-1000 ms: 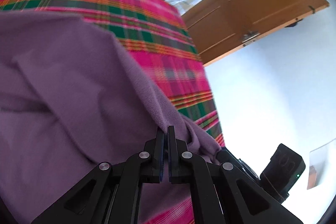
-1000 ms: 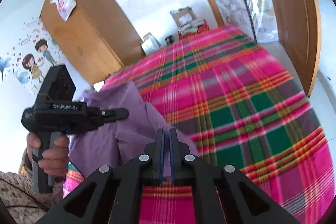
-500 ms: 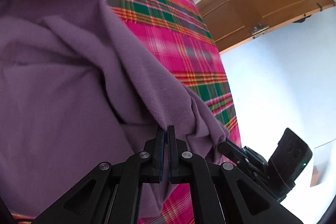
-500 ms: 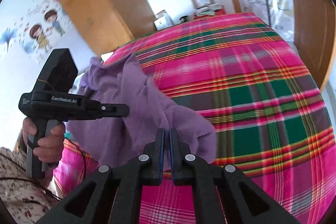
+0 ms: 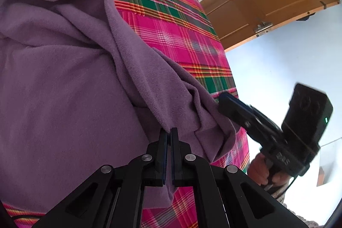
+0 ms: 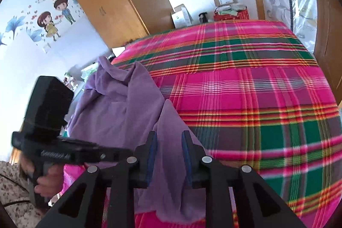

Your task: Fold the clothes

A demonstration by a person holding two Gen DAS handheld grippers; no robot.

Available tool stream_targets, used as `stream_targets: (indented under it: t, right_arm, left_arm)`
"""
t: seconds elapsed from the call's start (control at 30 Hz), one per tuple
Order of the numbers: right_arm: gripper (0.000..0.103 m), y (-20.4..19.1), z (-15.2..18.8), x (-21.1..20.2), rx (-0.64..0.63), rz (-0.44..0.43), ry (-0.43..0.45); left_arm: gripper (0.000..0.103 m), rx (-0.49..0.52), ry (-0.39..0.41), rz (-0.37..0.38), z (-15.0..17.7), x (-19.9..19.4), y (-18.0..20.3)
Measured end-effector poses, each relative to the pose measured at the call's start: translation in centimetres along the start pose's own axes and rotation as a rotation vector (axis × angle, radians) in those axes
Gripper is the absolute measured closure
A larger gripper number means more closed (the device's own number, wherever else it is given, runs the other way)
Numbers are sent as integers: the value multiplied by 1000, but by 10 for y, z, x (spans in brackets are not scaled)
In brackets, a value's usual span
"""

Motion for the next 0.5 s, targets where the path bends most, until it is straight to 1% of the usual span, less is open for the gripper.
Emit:
stream_targets:
  t: [0.13,0.33,0.43,0.47,0.5]
  right_arm:
    - [79,-8,-7,19,-20,-10,-40]
    - [79,-10,-15,39,-27,32,-90]
    - [79,-9,-16,49,-28,71,-124]
    - [80,-8,-16,49,-26,74,-127]
    - [87,-7,-15,49,-23,78,-127]
  left_arm:
    - [100,-3,-11,-1,1,2,-3]
    - [100,-1,-17,6,-1,5,-3]
    - [100,-6,-21,6,-2,8,-5]
    - [100,-8,-23,8,-1,6,-6]
    - [100,-7,-23,10,-2,7,-5]
Point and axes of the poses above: each gripper's, at about its wrist camera, not at the fingertips, and x roughly the way its jaws point, y to its right, z to its underside, the point moved 4 cm from there along x, roughly the way its jaws point, and after that the axes turned 4 degrees about z, right-handed, at the moved point
